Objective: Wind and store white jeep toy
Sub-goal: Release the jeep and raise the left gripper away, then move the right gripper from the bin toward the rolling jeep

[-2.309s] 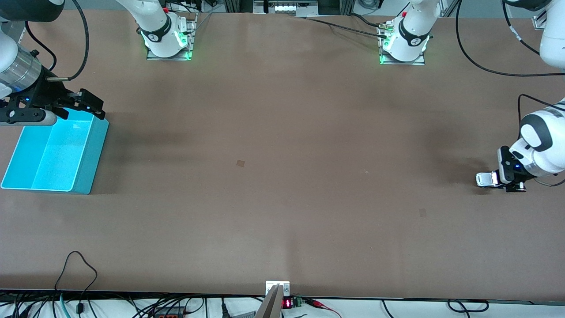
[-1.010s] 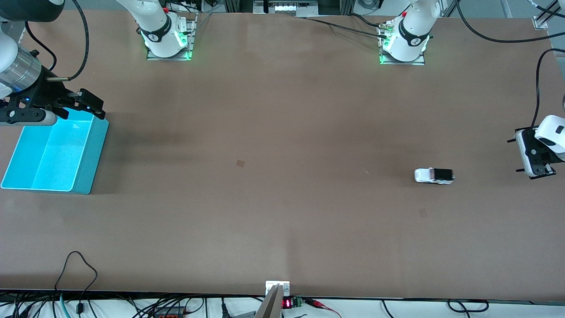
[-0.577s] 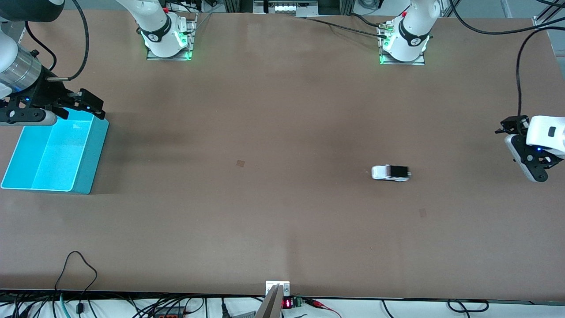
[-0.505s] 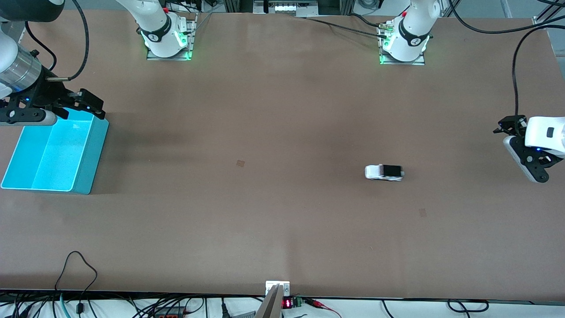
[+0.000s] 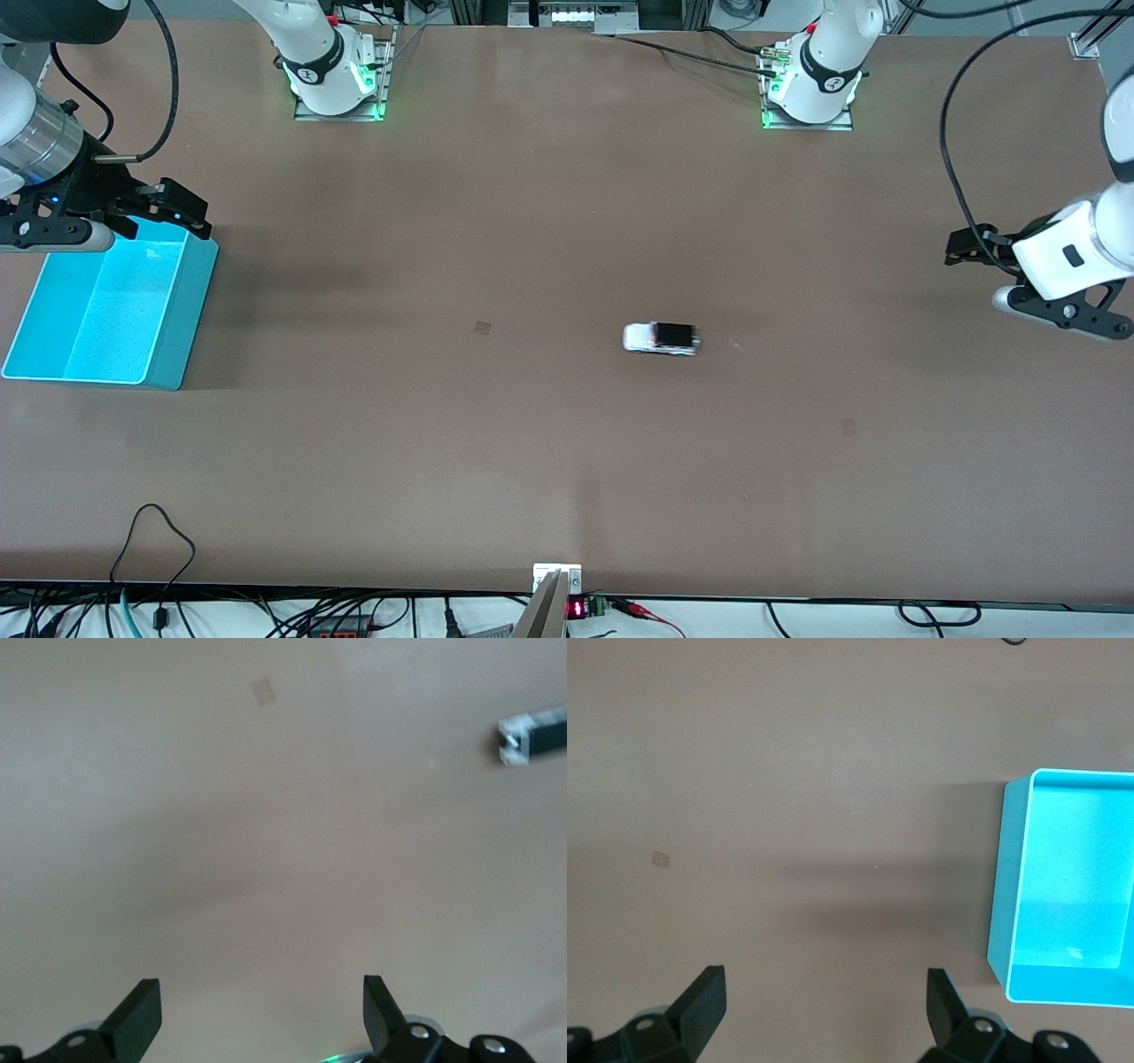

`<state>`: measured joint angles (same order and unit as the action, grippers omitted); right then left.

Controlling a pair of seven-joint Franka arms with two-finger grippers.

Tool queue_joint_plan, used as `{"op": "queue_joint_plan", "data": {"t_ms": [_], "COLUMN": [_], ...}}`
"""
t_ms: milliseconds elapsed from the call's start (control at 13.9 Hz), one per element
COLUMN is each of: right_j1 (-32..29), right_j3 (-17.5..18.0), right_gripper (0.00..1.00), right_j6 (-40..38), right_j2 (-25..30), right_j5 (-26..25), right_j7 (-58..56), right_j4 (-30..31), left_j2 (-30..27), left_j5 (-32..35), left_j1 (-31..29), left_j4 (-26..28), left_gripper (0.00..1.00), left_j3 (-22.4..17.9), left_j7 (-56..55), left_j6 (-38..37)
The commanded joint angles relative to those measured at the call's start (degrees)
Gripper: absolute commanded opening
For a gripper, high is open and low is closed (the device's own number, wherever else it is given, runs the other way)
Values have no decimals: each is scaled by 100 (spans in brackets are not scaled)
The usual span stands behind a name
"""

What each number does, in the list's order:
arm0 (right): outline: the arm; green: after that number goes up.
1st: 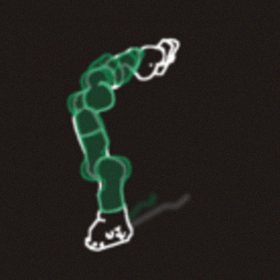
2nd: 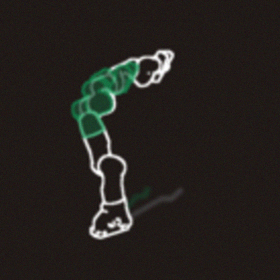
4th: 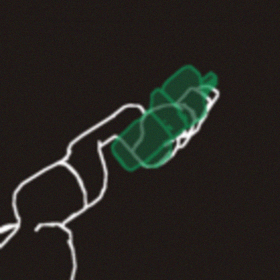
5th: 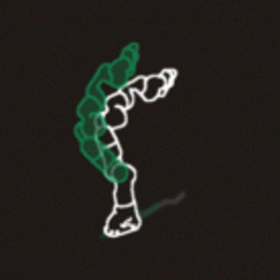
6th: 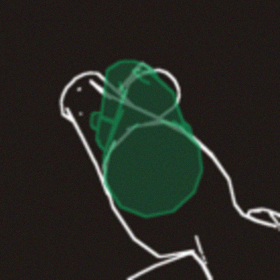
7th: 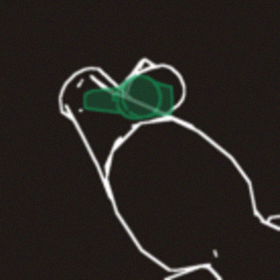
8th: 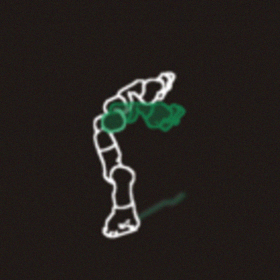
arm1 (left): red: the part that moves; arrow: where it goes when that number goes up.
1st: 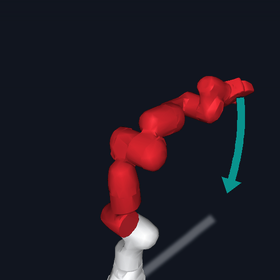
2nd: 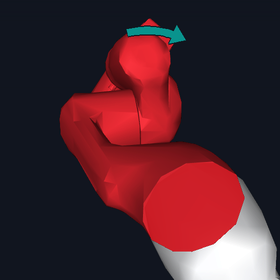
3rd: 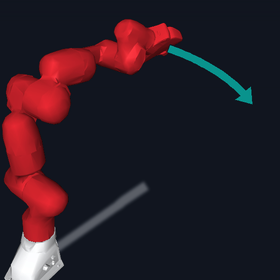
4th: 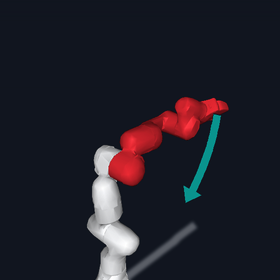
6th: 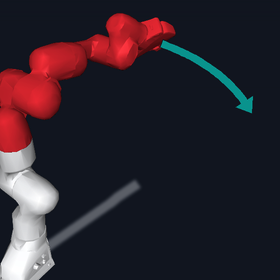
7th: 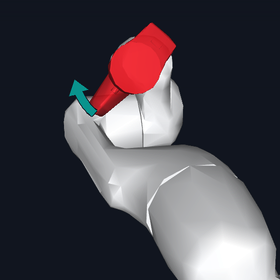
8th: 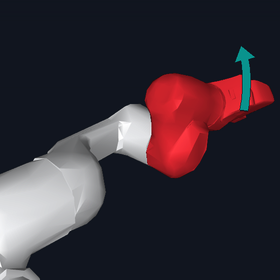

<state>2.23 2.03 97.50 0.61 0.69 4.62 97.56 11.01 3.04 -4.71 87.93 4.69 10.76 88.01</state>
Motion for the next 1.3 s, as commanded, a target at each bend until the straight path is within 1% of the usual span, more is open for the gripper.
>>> {"op": "queue_joint_plan", "data": {"t_ms": [0, 72, 144, 433, 649, 794, 938, 1010, 1227], "right_j1": [-92, -92, -92, -92, -92, -92, -74, -39, 84], "right_j3": [69, 69, 69, 69, 69, 69, 78, 87, 87], "right_gripper": [100, 100, 100, 100, 100, 100, 100, 100, 100], "right_j6": [-47, -56, -56, -47, -38, -38, -38, -64, -267], "right_j2": [27, 27, 27, 27, 27, 27, -95, -209, -412], "right_j5": [81, 81, 81, 81, 81, 89, 89, 89, 81], "right_j7": [-84, -84, -84, -84, -84, -101, -119, -302, -1591], "right_j4": [-9, -9, -9, -18, -9, -9, 18, 18, 18], "left_j2": [-774, -1011, -1179, -1347, -1383, -1295, -1233, -1242, -1242], "left_j5": [-128, -128, -128, -101, -119, -119, -137, -137, -137], "left_j1": [23, 31, 32, 84, 286, 286, 251, 277, 304], "left_j4": [942, 1197, 1322, 1314, 1244, 1034, 998, 989, 998], "left_gripper": [100, 100, 100, 100, 100, 100, 100, 100, 100], "left_j3": [14, 14, 40, 76, -39, 23, 32, 32, 58], "left_j7": [-1064, -1284, -1417, -1558, -1664, -1647, -1621, -1629, -1629], "left_j6": [898, 1232, 1323, 1341, 1140, 781, 726, 726, 708]}}
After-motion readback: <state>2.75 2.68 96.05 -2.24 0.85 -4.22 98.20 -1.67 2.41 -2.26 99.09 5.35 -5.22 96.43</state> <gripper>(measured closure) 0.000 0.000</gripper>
